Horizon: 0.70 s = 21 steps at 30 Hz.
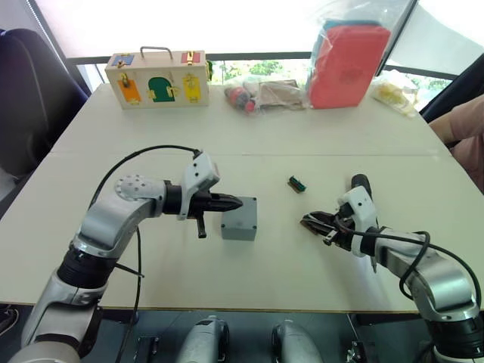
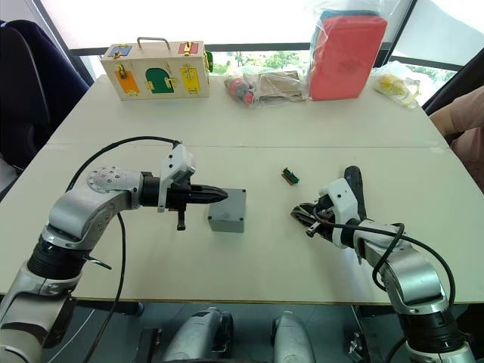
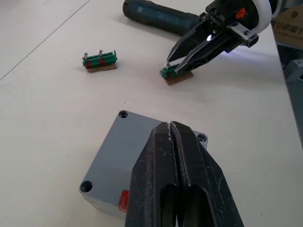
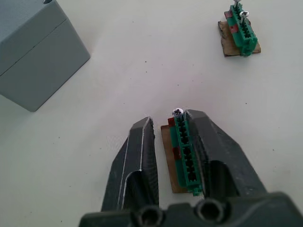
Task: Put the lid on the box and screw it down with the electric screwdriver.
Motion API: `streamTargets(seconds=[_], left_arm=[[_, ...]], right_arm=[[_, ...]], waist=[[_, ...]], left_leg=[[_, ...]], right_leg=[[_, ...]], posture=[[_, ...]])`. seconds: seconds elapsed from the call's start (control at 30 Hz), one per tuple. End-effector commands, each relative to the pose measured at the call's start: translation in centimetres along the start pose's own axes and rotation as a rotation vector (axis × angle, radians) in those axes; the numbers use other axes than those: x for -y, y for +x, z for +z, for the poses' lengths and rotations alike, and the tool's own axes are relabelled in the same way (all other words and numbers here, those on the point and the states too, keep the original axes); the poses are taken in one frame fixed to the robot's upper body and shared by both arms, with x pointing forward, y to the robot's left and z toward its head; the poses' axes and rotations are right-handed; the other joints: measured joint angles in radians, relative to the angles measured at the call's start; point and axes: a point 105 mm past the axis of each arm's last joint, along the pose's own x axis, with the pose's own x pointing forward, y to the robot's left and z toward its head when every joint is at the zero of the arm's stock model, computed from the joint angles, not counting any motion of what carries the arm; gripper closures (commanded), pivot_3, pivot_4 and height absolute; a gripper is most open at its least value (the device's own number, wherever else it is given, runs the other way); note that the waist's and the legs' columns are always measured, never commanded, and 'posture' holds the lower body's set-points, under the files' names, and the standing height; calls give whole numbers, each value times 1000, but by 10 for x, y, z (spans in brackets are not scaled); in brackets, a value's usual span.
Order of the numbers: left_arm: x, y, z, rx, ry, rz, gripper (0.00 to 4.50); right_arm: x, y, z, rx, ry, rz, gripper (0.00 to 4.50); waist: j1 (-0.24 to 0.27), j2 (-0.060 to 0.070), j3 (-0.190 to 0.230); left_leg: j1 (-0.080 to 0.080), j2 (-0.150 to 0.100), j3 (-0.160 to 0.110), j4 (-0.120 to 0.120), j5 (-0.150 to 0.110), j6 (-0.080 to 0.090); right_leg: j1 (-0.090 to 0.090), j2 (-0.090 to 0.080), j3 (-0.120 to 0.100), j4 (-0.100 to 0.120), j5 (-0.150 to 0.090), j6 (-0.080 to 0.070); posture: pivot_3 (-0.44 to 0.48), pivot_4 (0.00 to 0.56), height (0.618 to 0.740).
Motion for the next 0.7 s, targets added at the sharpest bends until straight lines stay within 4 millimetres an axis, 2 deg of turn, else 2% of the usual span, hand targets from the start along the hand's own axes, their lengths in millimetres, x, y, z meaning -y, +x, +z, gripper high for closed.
streamTargets(seconds=[0.03, 0.67, 0.7], left_arm=[[1, -2, 12, 30, 55, 2, 4500], [2, 0, 10, 30, 48, 9, 4500], [2, 0, 10, 30, 49, 10, 4500]], right_arm=[[3, 0, 9, 35, -23, -15, 3473], [5, 7, 9, 47, -18, -32, 3473], [6, 7, 9, 51, -18, -35, 3999]], waist=[[0, 0, 0], [0, 0, 0], [0, 0, 0]], left_leg=[[0, 0, 0, 0, 0, 0], [0, 0, 0, 0, 0, 0], [0, 0, 0, 0, 0, 0]], right_leg=[[0, 0, 0, 0, 0, 0], [0, 0, 0, 0, 0, 0], [0, 0, 0, 0, 0, 0]], posture=[[0, 150, 740], [0, 150, 740], [0, 150, 740]])
